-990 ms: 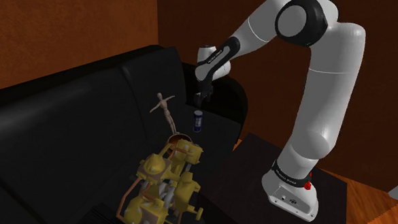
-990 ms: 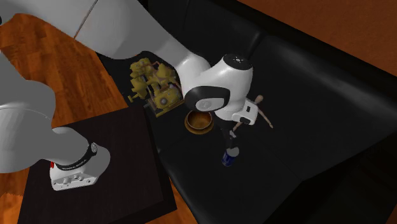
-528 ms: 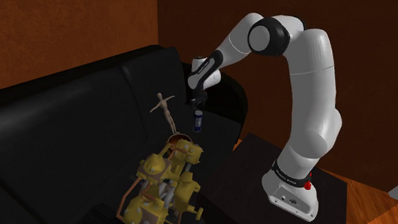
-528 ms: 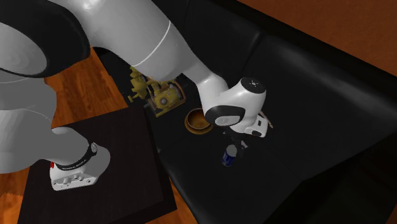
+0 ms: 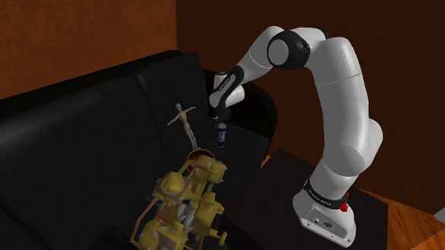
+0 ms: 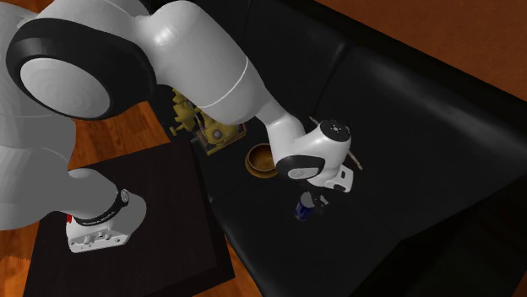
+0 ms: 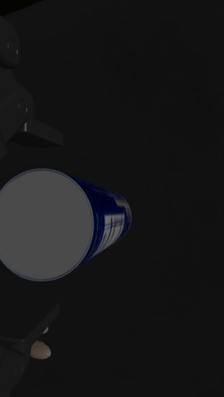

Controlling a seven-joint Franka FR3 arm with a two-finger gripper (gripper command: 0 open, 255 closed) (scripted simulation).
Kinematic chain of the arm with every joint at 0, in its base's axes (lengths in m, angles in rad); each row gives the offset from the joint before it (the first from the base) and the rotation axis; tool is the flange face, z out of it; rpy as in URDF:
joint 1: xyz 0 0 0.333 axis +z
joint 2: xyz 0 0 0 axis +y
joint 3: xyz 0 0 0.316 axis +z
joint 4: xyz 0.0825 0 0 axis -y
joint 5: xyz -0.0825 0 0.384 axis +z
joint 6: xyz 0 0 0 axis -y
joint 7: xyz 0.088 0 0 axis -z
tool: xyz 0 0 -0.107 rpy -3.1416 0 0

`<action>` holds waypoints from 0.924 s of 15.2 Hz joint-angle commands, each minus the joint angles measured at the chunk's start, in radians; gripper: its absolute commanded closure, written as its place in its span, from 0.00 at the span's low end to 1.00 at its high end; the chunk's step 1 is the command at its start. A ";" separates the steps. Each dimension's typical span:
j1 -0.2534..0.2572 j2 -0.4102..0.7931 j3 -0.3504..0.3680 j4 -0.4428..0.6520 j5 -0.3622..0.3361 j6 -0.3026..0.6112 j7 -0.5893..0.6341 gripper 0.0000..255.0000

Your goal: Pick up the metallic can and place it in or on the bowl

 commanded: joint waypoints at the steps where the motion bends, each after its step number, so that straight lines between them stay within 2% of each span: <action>1: -0.003 0.010 0.001 -0.004 0.001 0.014 -0.003 0.00; 8: -0.003 0.010 0.001 -0.004 0.001 0.014 -0.003 0.00; 9: -0.003 0.010 0.001 -0.004 0.001 0.014 -0.003 1.00; 14: -0.003 0.010 0.001 -0.004 0.001 0.014 -0.003 1.00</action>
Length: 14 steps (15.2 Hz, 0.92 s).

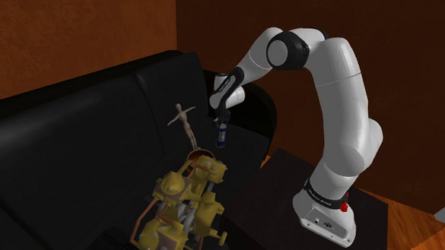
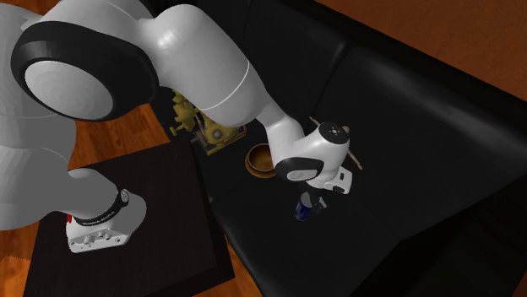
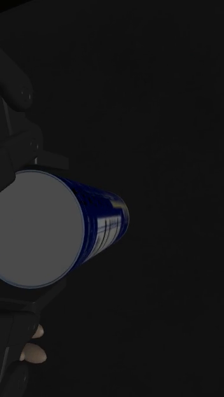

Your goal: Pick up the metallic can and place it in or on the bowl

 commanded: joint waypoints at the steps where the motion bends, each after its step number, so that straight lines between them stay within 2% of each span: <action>1: 0.000 0.000 0.000 0.000 0.000 0.000 0.000 1.00; 4: 0.000 0.000 0.000 0.000 0.000 0.000 0.000 1.00; 14: 0.009 -0.112 -0.011 -0.023 -0.011 -0.089 -0.001 1.00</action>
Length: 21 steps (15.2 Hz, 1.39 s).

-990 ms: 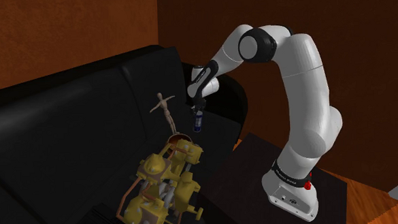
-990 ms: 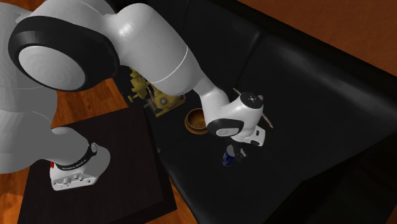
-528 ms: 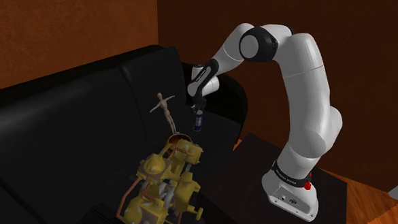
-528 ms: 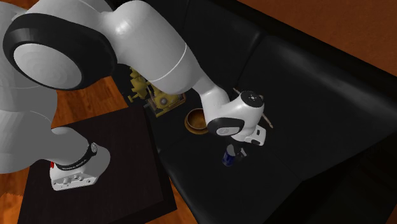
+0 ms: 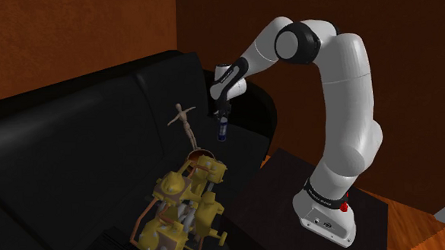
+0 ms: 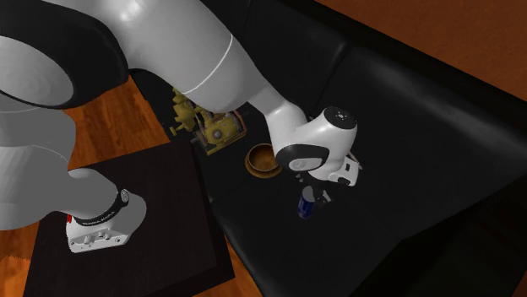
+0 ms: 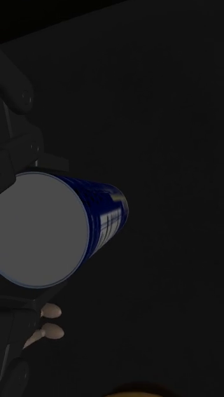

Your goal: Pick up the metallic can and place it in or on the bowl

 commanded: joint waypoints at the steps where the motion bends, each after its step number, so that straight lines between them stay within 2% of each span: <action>1: 0.000 -0.021 -0.002 -0.003 -0.002 -0.018 -0.002 1.00; 21: 0.014 -0.207 -0.017 0.021 -0.023 -0.226 -0.002 1.00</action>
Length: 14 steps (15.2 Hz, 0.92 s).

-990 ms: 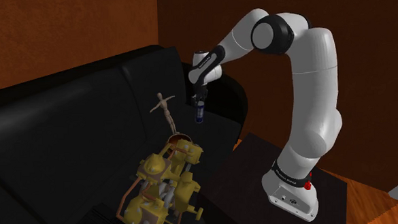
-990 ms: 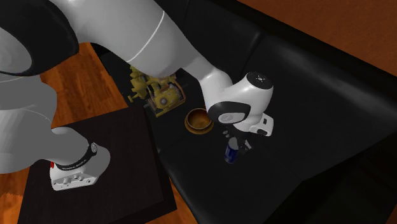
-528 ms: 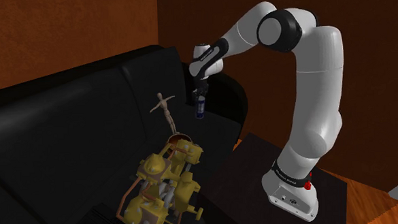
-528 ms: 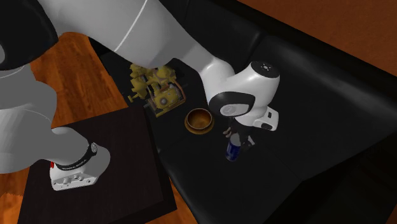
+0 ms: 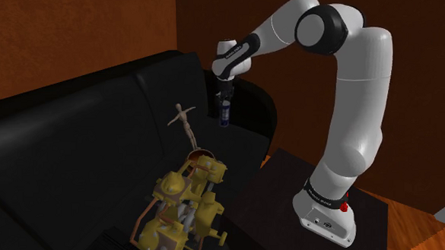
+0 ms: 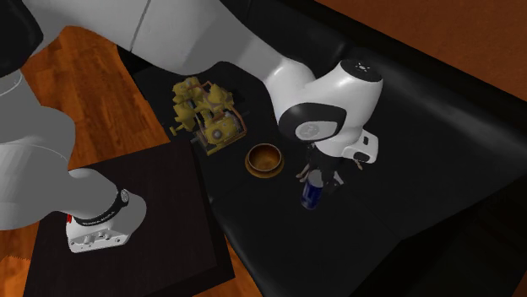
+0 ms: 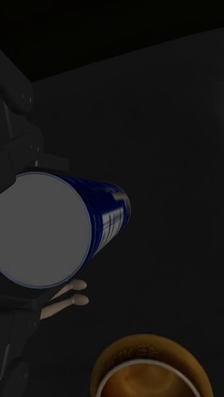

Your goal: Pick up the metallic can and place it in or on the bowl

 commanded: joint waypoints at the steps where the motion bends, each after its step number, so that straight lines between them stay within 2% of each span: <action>1: 0.001 -0.017 -0.001 0.006 -0.002 -0.022 0.000 1.00; 2: 0.001 -0.018 -0.001 0.006 -0.002 -0.024 0.000 1.00; 14: 0.171 -0.224 0.085 -0.183 -0.048 -0.060 0.275 1.00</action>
